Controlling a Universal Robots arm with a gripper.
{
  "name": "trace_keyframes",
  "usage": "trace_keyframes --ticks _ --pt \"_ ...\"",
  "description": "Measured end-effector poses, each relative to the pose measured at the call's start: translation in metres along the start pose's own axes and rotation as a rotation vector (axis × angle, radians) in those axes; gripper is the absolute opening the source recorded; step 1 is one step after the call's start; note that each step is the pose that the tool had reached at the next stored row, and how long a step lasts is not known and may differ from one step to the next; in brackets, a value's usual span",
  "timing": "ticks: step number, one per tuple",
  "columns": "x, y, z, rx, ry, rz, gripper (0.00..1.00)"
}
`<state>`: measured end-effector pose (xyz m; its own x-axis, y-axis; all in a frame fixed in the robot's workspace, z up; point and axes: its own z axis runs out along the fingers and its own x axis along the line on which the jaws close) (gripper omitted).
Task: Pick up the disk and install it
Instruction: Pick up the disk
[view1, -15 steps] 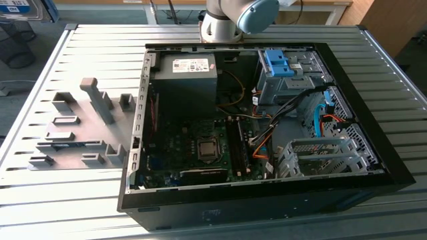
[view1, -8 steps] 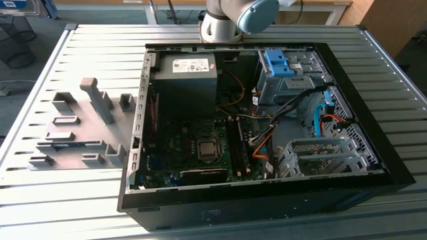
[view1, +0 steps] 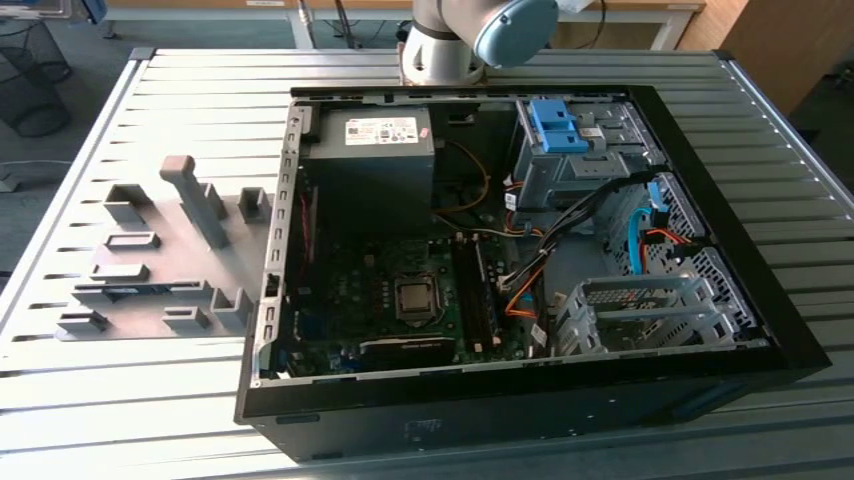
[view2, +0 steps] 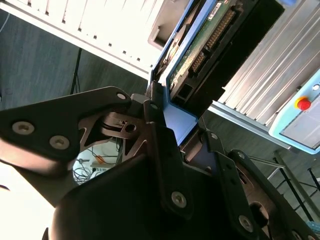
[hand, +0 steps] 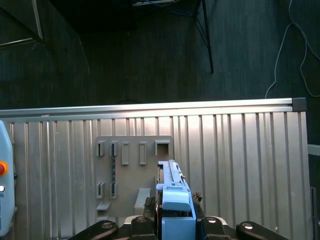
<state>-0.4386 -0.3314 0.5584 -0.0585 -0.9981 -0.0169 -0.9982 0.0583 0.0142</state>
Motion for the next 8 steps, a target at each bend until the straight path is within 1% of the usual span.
trace_keyframes --ticks 8 --pt "-0.0002 0.0002 -0.0120 0.0001 -0.0001 0.000 0.36"
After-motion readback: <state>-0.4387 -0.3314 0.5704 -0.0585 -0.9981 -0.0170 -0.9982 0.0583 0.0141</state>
